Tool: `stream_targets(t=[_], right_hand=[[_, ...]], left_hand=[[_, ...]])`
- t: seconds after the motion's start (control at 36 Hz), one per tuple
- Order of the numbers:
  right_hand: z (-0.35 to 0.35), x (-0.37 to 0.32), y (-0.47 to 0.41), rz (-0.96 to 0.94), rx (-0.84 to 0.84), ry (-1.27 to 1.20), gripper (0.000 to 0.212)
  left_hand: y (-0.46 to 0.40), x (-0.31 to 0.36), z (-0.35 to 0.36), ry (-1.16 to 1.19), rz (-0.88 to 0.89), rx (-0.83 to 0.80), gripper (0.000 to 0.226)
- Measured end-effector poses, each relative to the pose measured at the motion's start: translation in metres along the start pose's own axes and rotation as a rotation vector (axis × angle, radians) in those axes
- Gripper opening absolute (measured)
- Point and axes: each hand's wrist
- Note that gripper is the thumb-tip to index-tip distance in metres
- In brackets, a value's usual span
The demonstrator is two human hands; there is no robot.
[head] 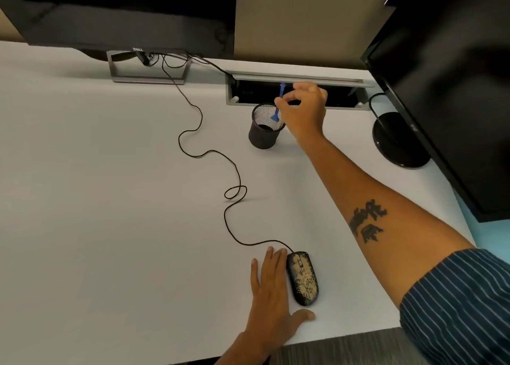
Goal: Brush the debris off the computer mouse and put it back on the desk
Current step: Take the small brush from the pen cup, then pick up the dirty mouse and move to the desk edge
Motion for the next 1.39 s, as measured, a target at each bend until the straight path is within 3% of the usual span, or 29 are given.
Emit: stream_targets(t=[0.28,0.75,1.19,1.39], right_hand=[[-0.086,-0.015,0.054,-0.081,0.159,-0.148,0.013],[-0.224,0.032,0.229,0.183,0.379,-0.261,0.013],[-0.261,0.047,0.332,0.334,0.538,-0.314,0.009],[-0.268,0.040,0.352,0.323,0.606,-0.371,0.015]], left_hand=[[-0.006,0.001,-0.004,0.120,-0.032,-0.043,0.122],[-0.016,-0.001,-0.016,0.136,-0.021,-0.013,0.132],[-0.021,-0.003,-0.023,0.143,0.084,-0.027,0.125],[-0.020,0.008,-0.031,0.399,0.099,-0.139,0.141]])
Point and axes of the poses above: each hand's wrist, its own y-axis away from the middle knuckle, its own z-axis out of the palm, x = y × z, and after that the axes turned 14 degrees about -y, right-handed
